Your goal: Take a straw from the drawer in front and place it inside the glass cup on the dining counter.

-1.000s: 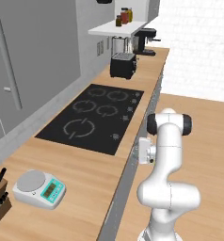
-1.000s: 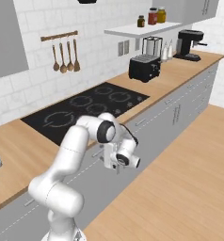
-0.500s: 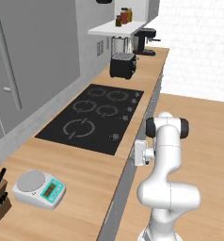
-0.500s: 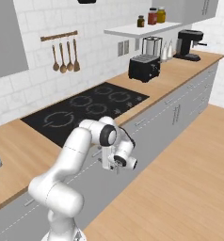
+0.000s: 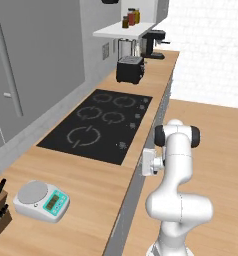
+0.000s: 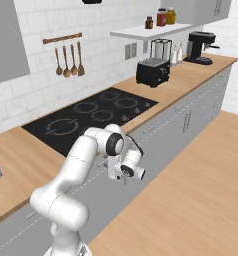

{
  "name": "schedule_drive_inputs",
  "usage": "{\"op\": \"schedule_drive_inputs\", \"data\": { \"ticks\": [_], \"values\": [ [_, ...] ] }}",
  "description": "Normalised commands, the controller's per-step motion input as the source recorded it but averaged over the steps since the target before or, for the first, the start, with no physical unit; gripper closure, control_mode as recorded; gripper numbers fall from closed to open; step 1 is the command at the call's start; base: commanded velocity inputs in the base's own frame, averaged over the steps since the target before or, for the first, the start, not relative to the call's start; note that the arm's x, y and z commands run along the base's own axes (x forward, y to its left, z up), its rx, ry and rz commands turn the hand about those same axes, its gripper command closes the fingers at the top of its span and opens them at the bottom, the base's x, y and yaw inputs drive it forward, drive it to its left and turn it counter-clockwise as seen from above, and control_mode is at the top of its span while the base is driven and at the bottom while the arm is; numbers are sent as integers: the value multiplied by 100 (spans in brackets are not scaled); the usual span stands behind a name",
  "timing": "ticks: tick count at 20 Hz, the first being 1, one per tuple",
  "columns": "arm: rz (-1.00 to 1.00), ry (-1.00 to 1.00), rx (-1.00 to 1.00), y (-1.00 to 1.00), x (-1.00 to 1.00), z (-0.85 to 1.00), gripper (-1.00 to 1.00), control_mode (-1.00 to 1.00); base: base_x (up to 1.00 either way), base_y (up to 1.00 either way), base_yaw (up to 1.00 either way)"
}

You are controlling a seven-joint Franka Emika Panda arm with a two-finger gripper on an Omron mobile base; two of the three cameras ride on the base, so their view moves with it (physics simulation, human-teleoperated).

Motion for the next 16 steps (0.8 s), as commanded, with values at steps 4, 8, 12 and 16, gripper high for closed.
{"op": "schedule_drive_inputs", "data": {
  "ticks": [4,8,12,16],
  "values": [
    [0,6,0,0,0,-11,100,-100,0,0,0],
    [0,0,0,0,-7,-2,100,-100,0,0,0],
    [-1,-5,0,-14,-47,0,100,-100,0,0,0],
    [0,-5,0,-28,-64,0,100,-100,0,0,0]
  ]
}}
